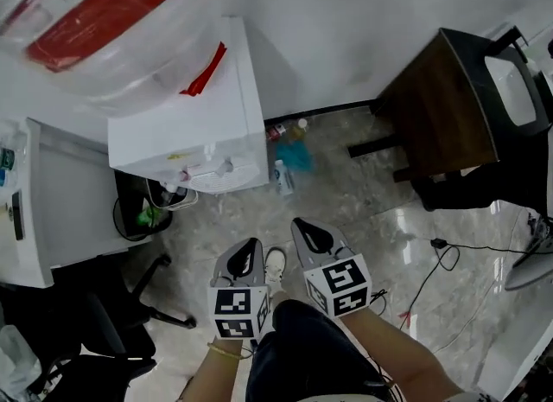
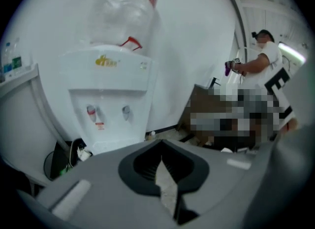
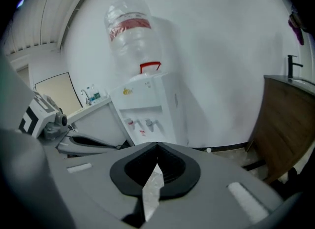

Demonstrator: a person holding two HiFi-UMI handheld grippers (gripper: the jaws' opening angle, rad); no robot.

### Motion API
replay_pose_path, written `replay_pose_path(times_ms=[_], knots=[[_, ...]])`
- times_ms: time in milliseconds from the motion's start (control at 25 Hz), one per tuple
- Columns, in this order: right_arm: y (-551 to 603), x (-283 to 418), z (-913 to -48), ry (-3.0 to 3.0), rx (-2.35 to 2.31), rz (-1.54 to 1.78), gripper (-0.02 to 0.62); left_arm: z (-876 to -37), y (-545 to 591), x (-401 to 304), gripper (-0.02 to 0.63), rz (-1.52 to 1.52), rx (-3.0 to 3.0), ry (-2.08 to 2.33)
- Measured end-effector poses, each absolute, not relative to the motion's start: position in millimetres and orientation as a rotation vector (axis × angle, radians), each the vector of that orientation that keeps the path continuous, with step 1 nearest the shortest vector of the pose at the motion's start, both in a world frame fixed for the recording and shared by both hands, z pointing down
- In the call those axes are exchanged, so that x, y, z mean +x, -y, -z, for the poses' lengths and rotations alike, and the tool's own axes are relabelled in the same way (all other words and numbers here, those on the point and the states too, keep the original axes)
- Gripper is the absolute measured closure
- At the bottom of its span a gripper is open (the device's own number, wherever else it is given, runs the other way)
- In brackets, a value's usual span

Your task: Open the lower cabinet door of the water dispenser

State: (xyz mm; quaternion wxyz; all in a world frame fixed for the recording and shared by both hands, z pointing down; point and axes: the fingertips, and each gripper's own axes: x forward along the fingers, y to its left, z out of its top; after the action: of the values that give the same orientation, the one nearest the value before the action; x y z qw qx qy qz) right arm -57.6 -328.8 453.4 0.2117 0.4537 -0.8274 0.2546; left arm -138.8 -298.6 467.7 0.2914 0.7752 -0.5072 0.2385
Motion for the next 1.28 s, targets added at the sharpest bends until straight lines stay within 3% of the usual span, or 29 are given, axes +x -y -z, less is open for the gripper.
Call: replay_pose_path(times_ms=[240,320,480,560,920,1280], knots=[[370,-91,-592,2.237,1.189,-0.740,0.596,-601,305,-174,0.600,-0.670,1.872,1.349],[377,-100,-643,2.202,1.155,-0.780,0.498,-645,302,-186,0.600,-0.679,1.813,1.352],[400,-110,-735,2.141,1.095,-0.759,0.405,-730,300,-201,0.600,-0.695,1.720,1.340],[414,-111,-771,2.136,1.071,-0.733,0.320,-761,301,-204,0.600,-0.695,1.699,1.336],[471,-125,-839,2.256,0.984,-0.548,0.281,-844,307,-217,0.600,-0.719,1.657,1.379],[467,-138,-838,2.265,0.987,-0.556,0.253,-842,309,-217,0.600,-0.678,1.663,1.400]])
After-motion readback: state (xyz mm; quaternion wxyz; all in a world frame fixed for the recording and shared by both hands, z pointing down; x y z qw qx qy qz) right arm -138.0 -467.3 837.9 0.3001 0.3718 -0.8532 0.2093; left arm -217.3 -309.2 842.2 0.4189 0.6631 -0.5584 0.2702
